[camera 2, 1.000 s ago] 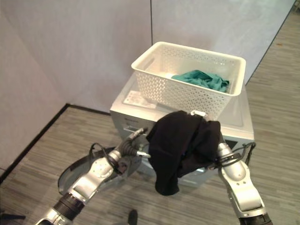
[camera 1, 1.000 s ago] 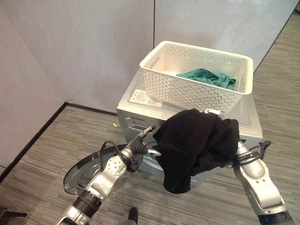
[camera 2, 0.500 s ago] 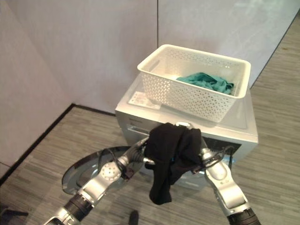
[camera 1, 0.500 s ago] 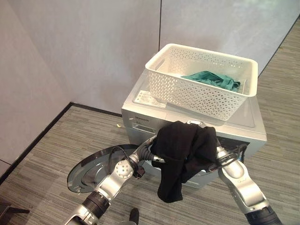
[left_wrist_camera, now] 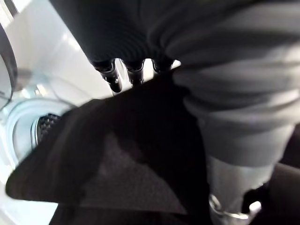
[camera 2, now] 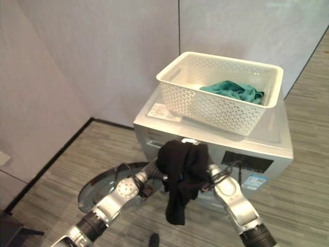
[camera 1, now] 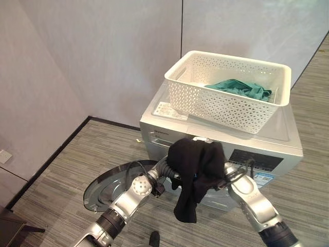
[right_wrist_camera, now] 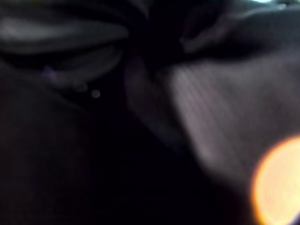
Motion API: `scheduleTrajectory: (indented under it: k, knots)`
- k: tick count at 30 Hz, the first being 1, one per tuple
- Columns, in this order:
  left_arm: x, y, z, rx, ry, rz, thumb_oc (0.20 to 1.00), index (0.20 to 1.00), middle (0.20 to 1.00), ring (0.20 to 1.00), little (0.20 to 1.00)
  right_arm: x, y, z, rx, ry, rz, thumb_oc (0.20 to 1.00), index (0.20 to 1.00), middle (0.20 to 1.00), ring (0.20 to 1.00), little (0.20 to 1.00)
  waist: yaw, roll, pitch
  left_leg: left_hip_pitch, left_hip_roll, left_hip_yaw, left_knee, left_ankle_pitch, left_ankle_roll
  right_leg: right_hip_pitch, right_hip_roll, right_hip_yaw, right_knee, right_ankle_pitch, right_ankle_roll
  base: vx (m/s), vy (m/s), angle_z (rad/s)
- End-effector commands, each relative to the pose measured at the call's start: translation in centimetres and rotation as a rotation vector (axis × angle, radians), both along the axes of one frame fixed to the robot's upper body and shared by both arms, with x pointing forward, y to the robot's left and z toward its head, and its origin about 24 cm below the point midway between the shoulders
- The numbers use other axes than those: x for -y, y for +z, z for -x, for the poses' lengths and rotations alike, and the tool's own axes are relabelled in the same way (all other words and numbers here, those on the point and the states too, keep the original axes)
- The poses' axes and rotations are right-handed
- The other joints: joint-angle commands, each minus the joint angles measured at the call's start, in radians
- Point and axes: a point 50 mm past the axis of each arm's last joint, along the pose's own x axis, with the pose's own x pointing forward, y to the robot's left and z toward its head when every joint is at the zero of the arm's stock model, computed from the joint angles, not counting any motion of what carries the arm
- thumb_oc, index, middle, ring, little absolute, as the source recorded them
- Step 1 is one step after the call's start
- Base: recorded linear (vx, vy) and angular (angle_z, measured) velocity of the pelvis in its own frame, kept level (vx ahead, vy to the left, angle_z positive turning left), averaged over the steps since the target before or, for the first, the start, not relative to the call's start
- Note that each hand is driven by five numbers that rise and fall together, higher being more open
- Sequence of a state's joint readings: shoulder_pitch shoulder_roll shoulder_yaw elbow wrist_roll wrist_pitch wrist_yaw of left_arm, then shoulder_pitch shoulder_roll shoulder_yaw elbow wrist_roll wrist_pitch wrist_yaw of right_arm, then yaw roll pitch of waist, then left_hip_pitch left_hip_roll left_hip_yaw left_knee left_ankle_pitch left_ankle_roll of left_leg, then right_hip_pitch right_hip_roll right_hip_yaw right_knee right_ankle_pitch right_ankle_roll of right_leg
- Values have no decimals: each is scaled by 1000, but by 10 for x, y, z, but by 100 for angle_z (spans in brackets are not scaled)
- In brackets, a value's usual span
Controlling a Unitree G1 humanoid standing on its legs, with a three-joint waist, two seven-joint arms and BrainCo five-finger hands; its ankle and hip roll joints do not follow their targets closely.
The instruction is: Grab the laundry basket,head to the washer,open it,put in the laundry and shut it.
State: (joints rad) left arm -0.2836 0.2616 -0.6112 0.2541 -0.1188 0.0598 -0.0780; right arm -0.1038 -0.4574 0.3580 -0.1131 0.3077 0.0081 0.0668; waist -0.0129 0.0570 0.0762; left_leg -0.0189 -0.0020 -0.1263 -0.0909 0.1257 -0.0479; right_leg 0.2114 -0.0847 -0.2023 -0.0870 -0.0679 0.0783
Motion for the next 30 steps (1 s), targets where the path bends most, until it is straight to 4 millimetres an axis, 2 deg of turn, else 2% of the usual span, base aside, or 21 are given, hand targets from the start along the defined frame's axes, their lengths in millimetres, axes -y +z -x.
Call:
scheduleTrajectory:
  k: [1,5,10,23,24,25,27,28,30]
  knots:
    - [12,18,-19,57,-42,27,1000,1000,1000,1000,1000,-9,33,-11,125,33,-97,200,200,200,200,200,16,-10,-27,0,15,59,5,-79,4,-53,-27,73,63,-57,4,0,0,0]
    - [4,12,-18,34,-6,30,1000,1000,1000,1000,1000,-15,34,-13,129,55,-96,200,200,200,200,200,22,-9,-26,5,16,67,4,-83,8,-56,-30,78,59,-51,7,0,0,0]
    - [-11,1,-9,-21,31,53,1000,1000,1000,1000,1000,-13,32,-17,127,24,-62,200,200,200,200,200,32,-13,-29,10,20,79,4,-90,11,-52,-29,86,45,-44,8,0,0,0]
    - [-47,1,-3,-10,72,27,1000,1000,1000,1000,1000,0,23,-32,109,-35,46,200,200,200,200,200,56,-12,-36,6,24,89,4,-89,12,-49,-22,89,11,-21,9,3,-1,0]
    - [-69,-15,8,-45,106,-52,1000,1000,1000,1000,1000,5,27,-33,130,-32,81,200,200,200,200,200,65,-11,-37,5,23,90,4,-91,12,-49,-22,88,6,-18,9,0,0,0]
    - [-72,-18,13,-53,104,-51,1000,1000,1000,1000,1000,9,27,-32,136,-50,92,200,200,200,200,200,68,-11,-37,5,23,90,4,-91,12,-49,-22,87,4,-17,9,16,2,-5]
    - [-75,-18,16,-59,106,-45,1000,1000,1000,1000,1000,12,27,-32,138,-63,98,200,200,200,200,200,70,-11,-37,3,23,89,4,-91,12,-49,-22,87,3,-17,9,17,-4,-5]
    - [-49,-10,12,-36,48,-4,1000,1000,1000,1000,1000,10,25,-32,135,-66,81,200,200,200,200,200,66,-16,-36,8,22,88,4,-100,12,-43,-23,88,2,-25,9,0,0,0]
    - [-51,-12,6,-4,73,-57,1000,1000,1000,1000,1000,14,24,-33,128,-81,87,200,200,200,200,200,68,-22,-32,4,21,84,4,-97,10,-46,-22,85,2,-25,9,-20,-10,2]
